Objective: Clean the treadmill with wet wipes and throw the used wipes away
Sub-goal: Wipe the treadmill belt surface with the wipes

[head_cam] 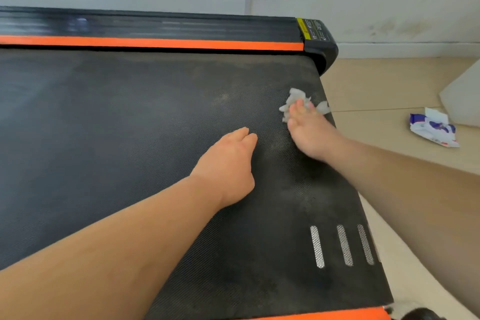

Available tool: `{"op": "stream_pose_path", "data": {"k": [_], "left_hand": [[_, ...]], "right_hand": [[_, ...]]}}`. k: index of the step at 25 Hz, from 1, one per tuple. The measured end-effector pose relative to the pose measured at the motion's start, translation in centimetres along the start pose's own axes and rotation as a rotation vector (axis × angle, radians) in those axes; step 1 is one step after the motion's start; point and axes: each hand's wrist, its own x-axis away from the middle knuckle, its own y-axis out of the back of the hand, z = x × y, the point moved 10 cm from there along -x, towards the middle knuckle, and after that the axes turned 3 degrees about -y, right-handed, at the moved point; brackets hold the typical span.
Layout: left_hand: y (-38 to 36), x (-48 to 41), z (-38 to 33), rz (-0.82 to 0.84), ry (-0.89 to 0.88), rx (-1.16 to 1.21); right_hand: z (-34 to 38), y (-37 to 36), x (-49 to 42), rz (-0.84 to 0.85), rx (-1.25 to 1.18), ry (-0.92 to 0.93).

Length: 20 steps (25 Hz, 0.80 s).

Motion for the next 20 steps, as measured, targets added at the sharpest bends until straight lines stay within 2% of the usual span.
{"op": "stream_pose_path", "data": {"k": [1, 3, 5, 7, 9, 10, 12, 14, 15, 18, 20], "left_hand": [[0.0, -1.0, 0.3, -0.016, 0.004, 0.003], [-0.1, -2.1, 0.9, -0.047, 0.014, 0.026], [-0.4, -2.7, 0.7, -0.071, -0.001, 0.019], [0.3, -2.9, 0.8, -0.144, 0.035, -0.020], [1.2, -2.9, 1.2, -0.204, 0.120, -0.020], [1.3, -2.8, 0.8, -0.190, 0.132, -0.024], [1.4, -1.7, -1.0, -0.163, 0.129, -0.073], [1.5, 0.1, -2.8, -0.116, 0.192, -0.081], [1.3, 1.2, -3.9, -0.070, 0.224, -0.066], [0.5, 3.2, -8.3, 0.044, 0.217, -0.075], [0.5, 3.6, -10.6, 0.032, 0.184, -0.035]], "right_hand": [[0.0, 0.5, -2.3, -0.013, -0.061, -0.025], [2.1, 0.5, -3.9, 0.006, 0.019, 0.099], [2.1, -0.1, -1.2, 0.051, 0.050, 0.213], [3.2, -0.7, 5.6, 0.119, 0.090, 0.484], [3.2, -2.3, 12.0, 0.335, 0.152, 0.745], [2.2, -2.9, 13.4, 0.413, 0.235, 0.809], [1.1, -3.1, 14.4, 0.433, 0.360, 0.933], [1.8, -2.9, 13.6, 0.445, 0.293, 0.942], [1.8, -2.9, 12.9, 0.439, 0.233, 0.879], [-0.3, -1.6, 9.7, 0.255, 0.059, 0.426], [-0.3, -1.7, 10.6, 0.262, 0.057, 0.322]]}}
